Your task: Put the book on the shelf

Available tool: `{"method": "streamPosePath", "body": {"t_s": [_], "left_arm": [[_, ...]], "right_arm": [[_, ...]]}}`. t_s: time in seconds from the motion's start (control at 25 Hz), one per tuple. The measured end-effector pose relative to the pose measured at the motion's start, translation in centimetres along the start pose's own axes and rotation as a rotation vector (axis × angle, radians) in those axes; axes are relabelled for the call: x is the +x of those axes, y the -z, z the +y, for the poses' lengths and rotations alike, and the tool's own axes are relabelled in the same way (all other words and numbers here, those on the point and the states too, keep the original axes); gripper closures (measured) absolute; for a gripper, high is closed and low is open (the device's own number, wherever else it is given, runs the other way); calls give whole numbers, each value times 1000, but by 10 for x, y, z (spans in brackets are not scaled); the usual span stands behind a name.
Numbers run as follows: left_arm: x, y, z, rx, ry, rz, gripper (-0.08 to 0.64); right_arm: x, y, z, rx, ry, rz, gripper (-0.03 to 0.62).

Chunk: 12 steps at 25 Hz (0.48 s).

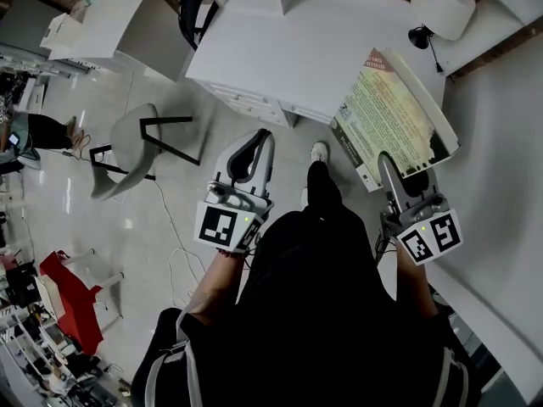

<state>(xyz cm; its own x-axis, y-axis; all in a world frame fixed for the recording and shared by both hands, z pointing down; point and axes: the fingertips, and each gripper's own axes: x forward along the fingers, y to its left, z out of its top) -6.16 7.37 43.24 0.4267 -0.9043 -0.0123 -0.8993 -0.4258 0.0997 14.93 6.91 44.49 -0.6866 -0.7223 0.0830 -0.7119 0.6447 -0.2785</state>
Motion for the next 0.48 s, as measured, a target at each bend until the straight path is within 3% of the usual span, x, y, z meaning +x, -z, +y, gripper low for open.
{"method": "streamPosePath", "body": {"t_s": [0.48], "left_arm": [[56,-8,57,28,-56,21,525]], "right_arm": [[82,-31,-33,1,-69,-30,430]]}}
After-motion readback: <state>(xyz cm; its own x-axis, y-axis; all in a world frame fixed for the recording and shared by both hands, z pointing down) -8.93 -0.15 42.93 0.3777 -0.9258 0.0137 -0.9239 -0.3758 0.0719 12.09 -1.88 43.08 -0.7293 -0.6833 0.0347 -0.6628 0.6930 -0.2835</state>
